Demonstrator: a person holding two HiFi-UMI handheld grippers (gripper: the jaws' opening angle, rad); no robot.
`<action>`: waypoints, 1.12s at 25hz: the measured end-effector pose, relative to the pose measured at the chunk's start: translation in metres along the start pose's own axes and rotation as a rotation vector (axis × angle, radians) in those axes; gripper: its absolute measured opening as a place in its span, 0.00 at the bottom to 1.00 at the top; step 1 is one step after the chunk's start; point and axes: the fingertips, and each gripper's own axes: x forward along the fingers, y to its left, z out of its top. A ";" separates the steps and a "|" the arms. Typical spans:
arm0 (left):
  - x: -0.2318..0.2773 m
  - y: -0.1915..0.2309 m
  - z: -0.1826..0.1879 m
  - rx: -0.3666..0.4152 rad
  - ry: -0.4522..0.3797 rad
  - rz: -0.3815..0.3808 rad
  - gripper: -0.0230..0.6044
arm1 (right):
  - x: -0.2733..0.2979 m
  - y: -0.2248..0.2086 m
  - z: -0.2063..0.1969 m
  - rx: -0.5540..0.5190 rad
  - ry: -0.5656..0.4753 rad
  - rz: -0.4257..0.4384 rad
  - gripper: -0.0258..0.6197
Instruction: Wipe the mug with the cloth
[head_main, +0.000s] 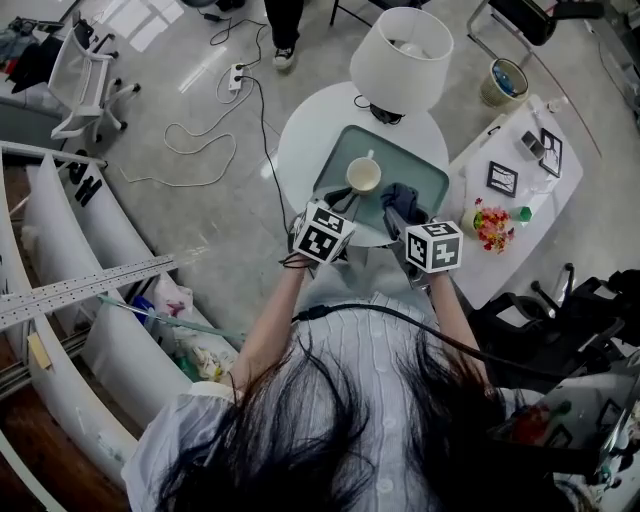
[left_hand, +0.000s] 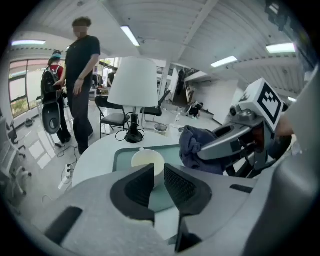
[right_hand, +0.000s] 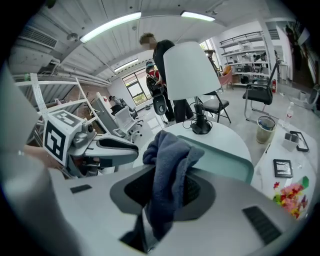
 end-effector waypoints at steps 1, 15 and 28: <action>0.005 -0.003 -0.001 0.034 0.022 -0.009 0.11 | 0.001 -0.003 0.001 -0.005 0.007 0.005 0.18; 0.067 -0.012 -0.027 0.214 0.279 0.017 0.25 | 0.055 -0.058 0.022 -0.262 0.135 0.053 0.18; 0.080 -0.004 -0.031 0.291 0.359 0.023 0.15 | 0.116 -0.060 0.040 -0.719 0.218 0.146 0.18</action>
